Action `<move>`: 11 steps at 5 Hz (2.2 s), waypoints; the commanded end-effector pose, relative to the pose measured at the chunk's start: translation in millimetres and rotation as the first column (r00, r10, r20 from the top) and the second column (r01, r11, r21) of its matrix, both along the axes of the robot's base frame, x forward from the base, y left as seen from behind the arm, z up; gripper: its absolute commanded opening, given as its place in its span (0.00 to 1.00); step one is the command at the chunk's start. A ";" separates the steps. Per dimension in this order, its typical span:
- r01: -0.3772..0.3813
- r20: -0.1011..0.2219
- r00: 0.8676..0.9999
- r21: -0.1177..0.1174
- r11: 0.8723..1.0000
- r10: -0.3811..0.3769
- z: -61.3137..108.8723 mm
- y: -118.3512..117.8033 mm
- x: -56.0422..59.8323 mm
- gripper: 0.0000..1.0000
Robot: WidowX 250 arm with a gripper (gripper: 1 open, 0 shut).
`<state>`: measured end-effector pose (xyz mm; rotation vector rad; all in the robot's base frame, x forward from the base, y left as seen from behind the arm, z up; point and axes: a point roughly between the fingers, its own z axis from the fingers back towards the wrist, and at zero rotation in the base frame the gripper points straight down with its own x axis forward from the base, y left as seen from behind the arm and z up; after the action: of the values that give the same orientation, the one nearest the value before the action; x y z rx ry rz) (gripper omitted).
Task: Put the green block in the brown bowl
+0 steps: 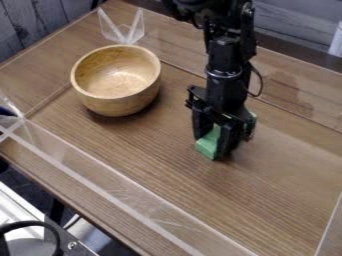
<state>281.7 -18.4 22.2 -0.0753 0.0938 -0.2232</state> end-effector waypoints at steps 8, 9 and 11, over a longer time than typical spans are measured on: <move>0.083 0.112 0.990 -0.023 0.996 -0.080 40.9 -7.0 15.5 1.00; 0.058 0.138 0.989 -0.044 0.997 -0.051 31.7 -5.6 20.0 0.00; 0.016 0.159 0.987 -0.090 0.996 -0.001 20.3 -3.4 22.1 0.00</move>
<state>299.0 -23.3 35.2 -0.1492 -0.0455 -0.2456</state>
